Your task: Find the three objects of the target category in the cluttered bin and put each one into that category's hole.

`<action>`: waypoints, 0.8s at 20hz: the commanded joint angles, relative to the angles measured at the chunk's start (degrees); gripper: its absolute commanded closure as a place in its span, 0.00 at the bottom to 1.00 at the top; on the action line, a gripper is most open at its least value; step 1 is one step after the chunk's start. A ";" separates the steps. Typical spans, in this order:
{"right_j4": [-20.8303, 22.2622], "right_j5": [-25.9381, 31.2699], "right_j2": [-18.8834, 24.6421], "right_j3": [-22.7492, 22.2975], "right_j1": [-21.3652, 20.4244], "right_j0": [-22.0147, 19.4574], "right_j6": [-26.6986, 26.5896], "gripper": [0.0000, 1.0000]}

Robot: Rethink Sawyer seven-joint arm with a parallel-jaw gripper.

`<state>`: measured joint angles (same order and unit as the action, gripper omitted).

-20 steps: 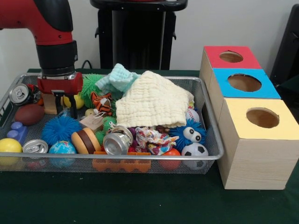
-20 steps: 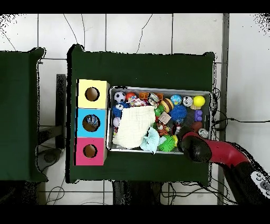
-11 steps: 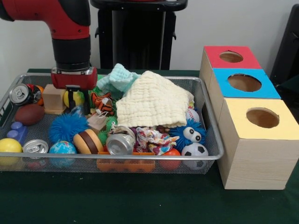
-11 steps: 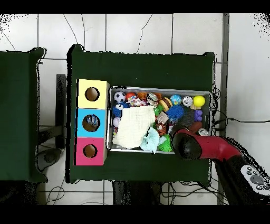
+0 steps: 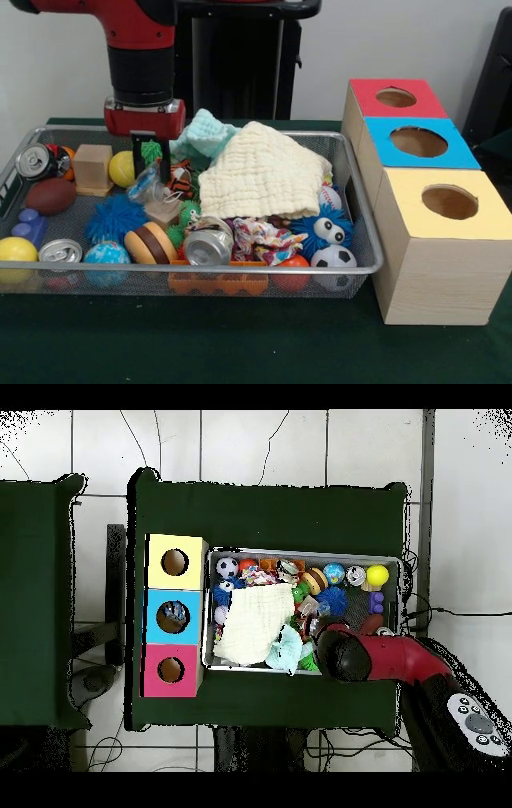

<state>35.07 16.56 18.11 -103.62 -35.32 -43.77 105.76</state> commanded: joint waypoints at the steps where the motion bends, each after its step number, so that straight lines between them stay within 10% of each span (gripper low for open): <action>1: -4.24 5.26 -0.32 -2.64 -1.97 1.15 4.82 1.00; 16: -8.83 9.01 -3.54 -3.21 -4.39 6.32 5.03 1.00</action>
<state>29.30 17.01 16.02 -105.06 -38.14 -39.85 105.76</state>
